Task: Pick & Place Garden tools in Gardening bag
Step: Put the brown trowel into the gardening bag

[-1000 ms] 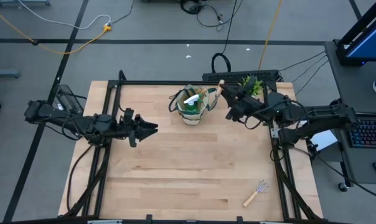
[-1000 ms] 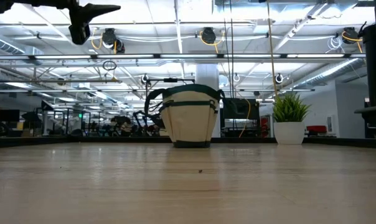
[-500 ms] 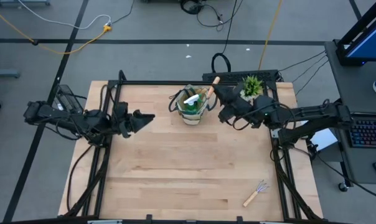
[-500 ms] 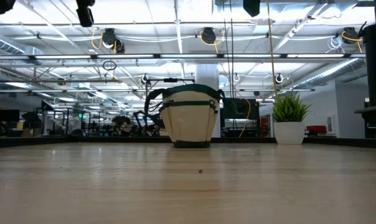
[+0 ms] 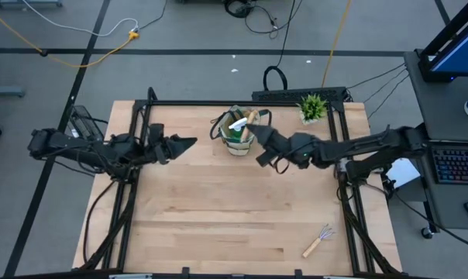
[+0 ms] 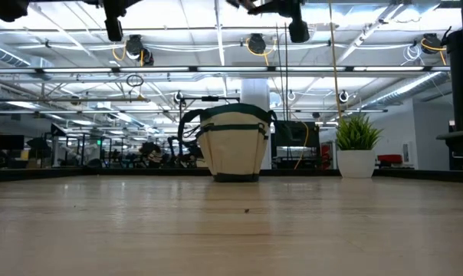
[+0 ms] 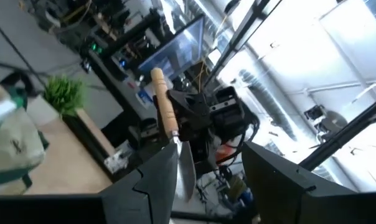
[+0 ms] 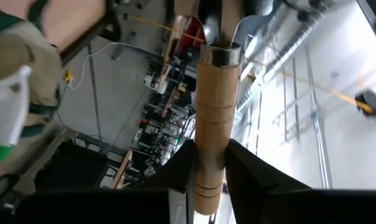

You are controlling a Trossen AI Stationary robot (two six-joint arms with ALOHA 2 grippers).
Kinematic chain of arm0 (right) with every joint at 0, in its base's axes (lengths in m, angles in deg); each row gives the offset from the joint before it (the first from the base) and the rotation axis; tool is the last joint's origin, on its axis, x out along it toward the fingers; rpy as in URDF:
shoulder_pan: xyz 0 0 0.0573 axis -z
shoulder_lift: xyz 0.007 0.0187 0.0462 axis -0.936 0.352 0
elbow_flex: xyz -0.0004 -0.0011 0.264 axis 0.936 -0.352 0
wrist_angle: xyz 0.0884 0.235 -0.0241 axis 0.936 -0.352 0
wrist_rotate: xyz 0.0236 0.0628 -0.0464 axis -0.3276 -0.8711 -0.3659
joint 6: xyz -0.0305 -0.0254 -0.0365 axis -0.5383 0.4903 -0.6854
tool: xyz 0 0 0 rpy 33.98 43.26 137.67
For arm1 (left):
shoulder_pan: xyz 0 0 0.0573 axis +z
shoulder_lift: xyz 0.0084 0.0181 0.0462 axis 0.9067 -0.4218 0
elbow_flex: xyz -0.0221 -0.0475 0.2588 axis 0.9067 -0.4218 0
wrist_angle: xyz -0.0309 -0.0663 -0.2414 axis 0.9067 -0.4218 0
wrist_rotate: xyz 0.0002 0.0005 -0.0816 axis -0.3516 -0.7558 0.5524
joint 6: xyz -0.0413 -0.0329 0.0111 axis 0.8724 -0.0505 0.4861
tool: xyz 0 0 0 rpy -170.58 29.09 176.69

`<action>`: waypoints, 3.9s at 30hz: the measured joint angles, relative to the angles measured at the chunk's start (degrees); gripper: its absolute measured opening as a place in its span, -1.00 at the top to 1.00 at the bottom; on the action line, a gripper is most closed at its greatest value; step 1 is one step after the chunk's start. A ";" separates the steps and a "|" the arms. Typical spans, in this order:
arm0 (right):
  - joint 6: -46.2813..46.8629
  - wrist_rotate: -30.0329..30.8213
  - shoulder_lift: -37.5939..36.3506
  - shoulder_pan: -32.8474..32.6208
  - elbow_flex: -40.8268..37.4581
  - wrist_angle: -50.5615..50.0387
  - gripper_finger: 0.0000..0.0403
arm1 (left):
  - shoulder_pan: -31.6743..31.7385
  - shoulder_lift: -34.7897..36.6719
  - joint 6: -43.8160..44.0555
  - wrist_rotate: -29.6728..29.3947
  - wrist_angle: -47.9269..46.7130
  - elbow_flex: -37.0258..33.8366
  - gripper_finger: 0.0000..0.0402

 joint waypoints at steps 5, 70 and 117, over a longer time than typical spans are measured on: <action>-1.46 -0.14 3.54 -1.18 0.00 -0.04 0.73 | 1.07 -4.57 0.61 4.57 -0.20 2.01 0.08; 2.01 -1.22 7.97 -7.01 2.51 -0.82 0.74 | 13.88 -32.93 0.42 38.02 -18.60 26.51 0.63; 24.20 27.23 0.48 -2.07 2.50 11.78 0.84 | 17.27 -31.96 -12.22 38.78 -22.52 26.47 0.63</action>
